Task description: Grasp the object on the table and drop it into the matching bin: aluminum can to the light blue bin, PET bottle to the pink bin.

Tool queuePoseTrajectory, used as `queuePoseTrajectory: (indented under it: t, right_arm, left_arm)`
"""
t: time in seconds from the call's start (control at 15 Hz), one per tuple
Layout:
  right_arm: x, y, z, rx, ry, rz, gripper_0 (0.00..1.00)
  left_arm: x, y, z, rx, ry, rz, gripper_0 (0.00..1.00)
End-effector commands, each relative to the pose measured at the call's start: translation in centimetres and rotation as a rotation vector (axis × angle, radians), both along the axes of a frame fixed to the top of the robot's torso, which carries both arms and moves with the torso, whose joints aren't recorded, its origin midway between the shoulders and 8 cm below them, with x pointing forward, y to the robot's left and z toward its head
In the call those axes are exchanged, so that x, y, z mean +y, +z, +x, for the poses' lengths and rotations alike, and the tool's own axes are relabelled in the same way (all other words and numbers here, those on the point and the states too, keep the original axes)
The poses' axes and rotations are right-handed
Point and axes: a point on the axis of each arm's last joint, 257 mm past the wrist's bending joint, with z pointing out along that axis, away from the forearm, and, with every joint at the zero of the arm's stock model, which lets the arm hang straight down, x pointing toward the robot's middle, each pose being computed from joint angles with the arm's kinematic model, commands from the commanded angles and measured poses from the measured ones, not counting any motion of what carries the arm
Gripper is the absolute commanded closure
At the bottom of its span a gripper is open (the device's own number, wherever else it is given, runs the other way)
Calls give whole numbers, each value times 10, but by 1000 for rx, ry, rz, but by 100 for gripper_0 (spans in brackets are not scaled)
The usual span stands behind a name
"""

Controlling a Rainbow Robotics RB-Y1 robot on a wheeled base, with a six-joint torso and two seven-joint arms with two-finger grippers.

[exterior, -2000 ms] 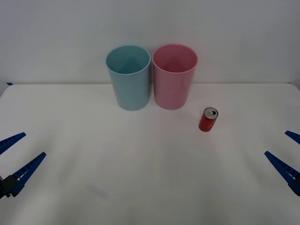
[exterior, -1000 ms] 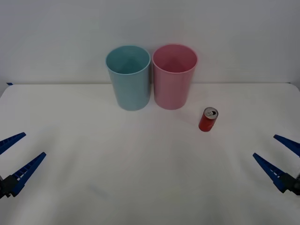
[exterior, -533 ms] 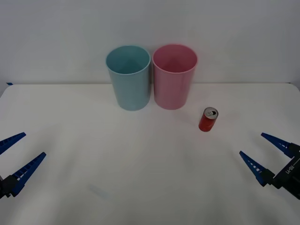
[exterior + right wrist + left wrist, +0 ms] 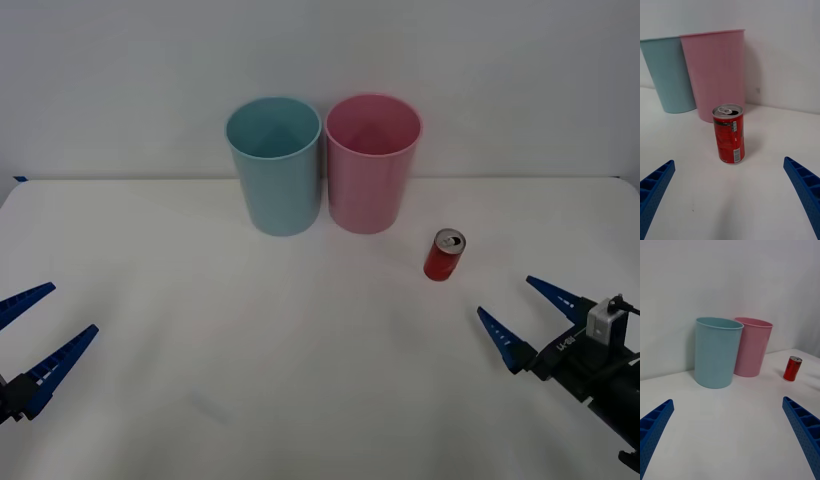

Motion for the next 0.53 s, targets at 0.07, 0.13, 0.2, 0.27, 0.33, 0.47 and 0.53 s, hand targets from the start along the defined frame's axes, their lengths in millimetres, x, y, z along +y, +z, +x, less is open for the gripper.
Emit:
queuePoseTrajectory:
  t: [0.07, 0.13, 0.2, 0.27, 0.33, 0.47, 0.53]
  right_arm:
    - [10, -6, 17, 2, -40, -24, 0]
    - [15, -8, 23, 0, -50, -29, 0]
    - [18, -8, 28, 0, -62, -34, 0]
    - [23, -12, 32, 8, -65, -29, 0]
    - [25, -15, 38, 13, -65, -21, 0]
    - [31, -21, 50, 20, -67, -23, 0]
    - [33, -22, 55, 20, -72, -30, 0]
  left_arm:
    - [0, 0, 0, 0, 0, 0, 0]
    - [0, 0, 0, 0, 0, 0, 0]
    - [0, 0, 0, 0, 0, 0, 0]
    - [0, 0, 0, 0, 0, 0, 0]
    - [0, 0, 0, 0, 0, 0, 0]
    - [0, 0, 0, 0, 0, 0, 0]
    - [0, 0, 0, 0, 0, 0, 0]
